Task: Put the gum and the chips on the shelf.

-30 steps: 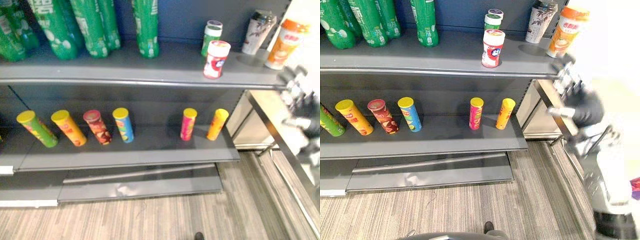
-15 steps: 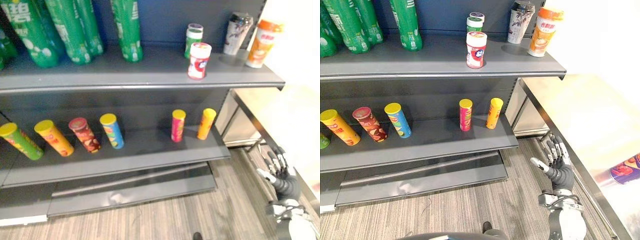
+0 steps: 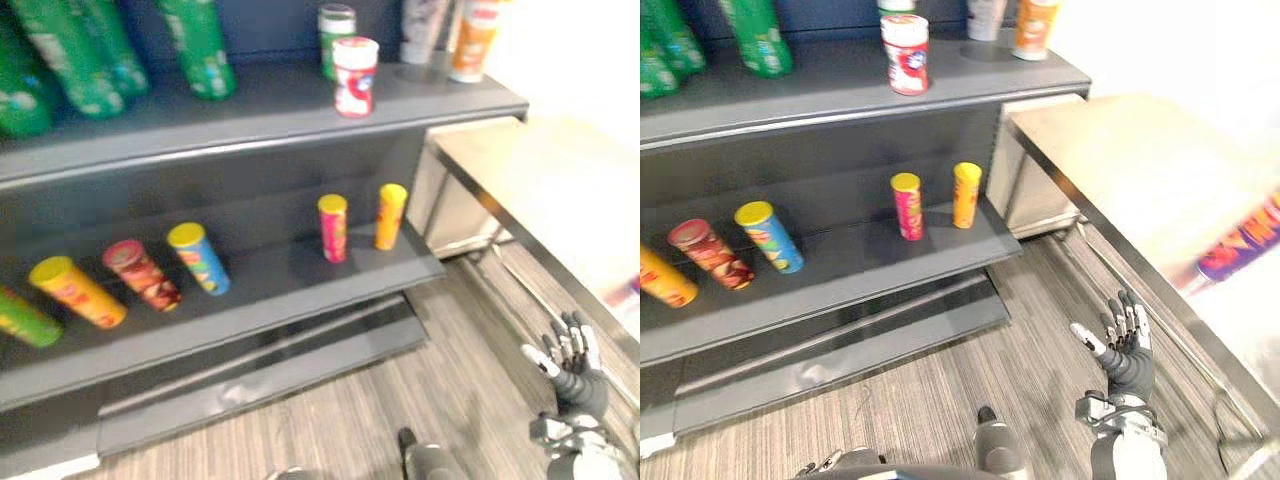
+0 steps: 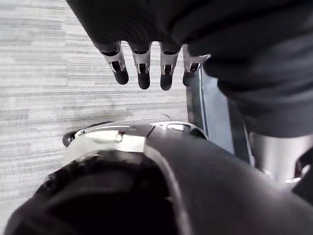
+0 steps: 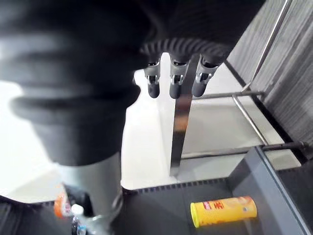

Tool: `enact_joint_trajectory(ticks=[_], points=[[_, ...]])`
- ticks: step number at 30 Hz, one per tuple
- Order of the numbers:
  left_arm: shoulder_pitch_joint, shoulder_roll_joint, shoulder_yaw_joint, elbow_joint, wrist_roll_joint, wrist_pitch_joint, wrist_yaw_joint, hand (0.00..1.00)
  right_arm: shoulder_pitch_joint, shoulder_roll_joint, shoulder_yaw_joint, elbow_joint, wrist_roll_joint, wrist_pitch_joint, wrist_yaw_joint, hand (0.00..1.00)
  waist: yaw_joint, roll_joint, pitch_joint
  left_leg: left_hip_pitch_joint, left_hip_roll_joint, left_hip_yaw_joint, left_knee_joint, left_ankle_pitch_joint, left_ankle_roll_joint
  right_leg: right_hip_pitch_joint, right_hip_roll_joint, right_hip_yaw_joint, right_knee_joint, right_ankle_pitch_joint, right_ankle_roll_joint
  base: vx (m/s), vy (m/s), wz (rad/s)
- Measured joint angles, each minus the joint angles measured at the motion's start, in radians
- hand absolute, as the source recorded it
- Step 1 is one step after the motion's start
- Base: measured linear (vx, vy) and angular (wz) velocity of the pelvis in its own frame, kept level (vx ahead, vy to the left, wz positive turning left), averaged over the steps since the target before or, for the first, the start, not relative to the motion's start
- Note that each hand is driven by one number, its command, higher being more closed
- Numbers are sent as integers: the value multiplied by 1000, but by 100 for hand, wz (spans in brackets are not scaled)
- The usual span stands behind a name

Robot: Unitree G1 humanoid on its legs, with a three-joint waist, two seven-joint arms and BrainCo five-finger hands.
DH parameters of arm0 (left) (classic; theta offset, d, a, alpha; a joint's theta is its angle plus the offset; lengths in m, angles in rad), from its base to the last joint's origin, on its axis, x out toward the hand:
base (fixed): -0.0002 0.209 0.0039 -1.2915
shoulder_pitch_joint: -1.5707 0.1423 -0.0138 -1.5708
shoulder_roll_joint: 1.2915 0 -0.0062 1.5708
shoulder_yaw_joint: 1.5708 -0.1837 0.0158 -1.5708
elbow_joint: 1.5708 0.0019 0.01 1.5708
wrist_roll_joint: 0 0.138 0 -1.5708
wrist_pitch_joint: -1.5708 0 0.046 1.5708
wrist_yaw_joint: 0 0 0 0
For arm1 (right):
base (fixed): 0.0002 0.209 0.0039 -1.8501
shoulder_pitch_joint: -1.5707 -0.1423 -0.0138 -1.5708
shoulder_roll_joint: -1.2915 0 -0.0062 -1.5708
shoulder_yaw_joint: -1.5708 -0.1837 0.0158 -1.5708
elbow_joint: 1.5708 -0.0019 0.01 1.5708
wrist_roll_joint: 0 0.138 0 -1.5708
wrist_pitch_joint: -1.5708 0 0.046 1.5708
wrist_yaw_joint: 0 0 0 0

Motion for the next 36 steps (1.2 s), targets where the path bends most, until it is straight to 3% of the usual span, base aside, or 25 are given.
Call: enact_joint_trajectory(ticks=[1, 2, 3, 4, 7, 10, 11, 12, 14, 15, 16, 17, 18, 20, 21, 22, 23, 24, 26, 30, 32, 33, 34, 35, 36], points=[[0, 1, 0, -5, 0, 0, 2, 0, 14, 4, 8, -8, 3, 0, -2, 0, 0, 1, 8, 11, 11, 28, 9, -10, 8, -5, 7, 16, -2, 19, -2, -131, 128, -110], [0, 0, 0, -7, 4, 0, 3, 0, 28, 0, 21, -12, 3, 1, -2, 0, -3, 13, 15, 21, 46, 81, 23, -20, 19, -17, 24, 15, -23, 61, -34, -135, 131, -125], [-2, 0, 0, -6, 14, 1, 1, 0, 40, -2, 28, -14, 2, 1, -2, 0, -18, 23, 22, 37, 72, 123, 24, -17, 24, -26, 14, -40, 27, 51, -92, -122, 120, -109], [-3, -4, 0, -6, 14, 1, 0, 0, 45, -2, 26, -15, 2, 1, -2, 0, -22, 32, 24, 44, 85, 140, 23, -16, 24, -28, -3, -72, 65, 41, -108, -77, 132, -98], [-21, -5, 0, -10, 27, 2, -2, 0, 61, -2, 30, -31, 1, 0, -2, 0, -45, 50, 28, 76, 120, 219, 4, 1, 16, -30, -184, -153, 321, -11, -188, -40, 54, -72], [-41, 23, -53, -10, 51, 1, -7, 0, 54, -4, 1, -28, -11, -5, -1, 0, -52, 44, 24, 70, 114, 281, -41, 47, 2, -34, -325, -185, 485, -21, -208, -5, -94, -64], [-43, 29, -62, -11, 51, 1, -9, 0, 52, -3, -7, -25, -19, -5, 0, 0, -51, 37, 20, 67, 113, 299, -47, 57, -5, -32, -342, -207, 480, -3, -230, 48, -185, -92], [-42, 44, -70, -11, 51, 2, -10, 0, 34, 0, -8, -19, -43, -5, 0, 0, -47, 15, 8, 61, 114, 338, -47, 73, -21, -11, -353, -292, 396, 112, -268, 35, -253, -115], [-48, 50, -74, -7, 54, 10, -14, 0, -8, -17, -16, -2, -45, -7, 2, 0, -30, 33, 3, 71, 145, 387, -58, 106, -28, -3, -348, -425, 320, 79, -264, 50, -307, -126], [-51, 32, -81, -14, 54, 7, -15, 0, -31, -42, -15, 35, -45, -7, 3, 0, -30, 47, -1, 120, 152, 436, -109, 153, -19, -24, -372, -537, 347, 92, -236, 94, -287, -128], [-55, 26, -79, -10, 52, 7, -15, 0, -42, -57, 6, 64, -45, -10, 21, 0, -29, 65, -8, 167, 170, 483, -143, 166, -30, -65, -379, -634, 411, 4, -165, 109, -257, -133], [-53, 33, -76, -9, 52, 7, -14, 0, -50, -60, 22, 83, -45, -10, 27, 0, -26, 53, -22, 186, 177, 513, -148, 173, -41, -77, -378, -710, 415, -34, -154, 111, -257, -154], [-44, 41, -69, -8, 52, 9, -12, 0, -67, -69, 47, 116, -45, -9, 43, 0, -16, 34, -53, 212, 198, 577, -126, 179, -48, -64, -382, -881, 392, -118, -203, 194, -305, -173], [-58, 30, -42, -1, 54, 5, -28, 0, -135, -90, 62, 159, -44, -9, 44, 0, 11, 38, -51, 191, 317, 599, 58, 213, -5, -45, -323, -1001, 324, -179, -252, 344, -449, -180], [-82, 39, -37, 13, 56, 1, -33, 0, -156, -82, 56, 173, -44, -9, 42, 0, 9, 21, -35, 140, 309, 563, 88, 157, -58, -30, -305, -971, 272, -182, -250, 289, -338, -74], [-114, 46, -35, 23, 56, 2, -34, 0, -158, -74, 31, 181, -44, -11, 39, 0, 8, 10, -28, 68, 279, 536, 114, 116, -45, -7, -307, -958, 236, -180, -248, 220, -198, 2], [-126, 47, -41, 3, 55, -5, -31, 0, -165, -76, 22, 209, -40, -15, 38, 0, 8, -9, -16, -6, 225, 545, 103, 98, 28, 12, -327, -939, 231, -171, -233, 218, -62, 15], [-125, 42, -51, -12, 52, -6, -25, 0, -171, -94, 23, 219, -36, -13, 38, 0, 11, 13, -16, -31, 193, 583, 16, 163, 104, 18, -326, -933, 251, -167, -226, 253, -30, -18], [-115, 45, -48, -12, 47, -1, -9, 0, -160, -100, 68, 221, -29, -11, 43, 0, 7, 11, -17, 11, 176, 624, -18, 171, 95, 16, -329, -891, 293, -203, -168, 246, -20, -27], [-121, 42, -48, -13, 40, -3, -3, 0, -147, -108, 40, 200, -13, -13, 38, 0, 7, 2, -14, 26, 206, 621, 12, 177, 94, 44, -274, -843, 205, -219, -141, 266, -65, -40], [-119, 31, -47, -13, 17, -5, 2, 0, -127, -135, 34, 194, -5, -12, 34, 0, 8, 16, -3, 44, 241, 513, 93, 244, 120, 93, -251, -821, 221, -221, -144, 191, -95, -41], [-112, 29, -40, -22, 0, -7, 4, 0, -107, -168, 49, 194, -5, 2, 38, 0, 18, 20, 1, 37, 256, 387, 166, 325, 196, 124, -235, -786, 219, -230, -153, 179, -178, -89], [-93, 20, 0, -25, 0, -14, 4, 0, -82, -185, 77, 193, -7, 7, 41, 0, 39, 14, 2, -20, 262, 221, 252, 430, 235, 202, -187, -738, 117, -243, -158, 213, -170, -114], [-84, 18, 20, -25, -2, -25, 4, 0, -79, -187, 87, 193, -8, 7, 43, 0, 53, 14, -1, -45, 237, 138, 269, 398, 160, 217, -182, -715, 84, -249, -147, 286, -41, -127], [-90, -1, 41, -31, -20, -36, 7, 0, -82, -186, 94, 184, -8, 0, 45, 0, 58, 25, 0, -112, 169, 23, 253, 253, 37, 209, -190, -675, 76, -251, -143, 303, 91, -109]])
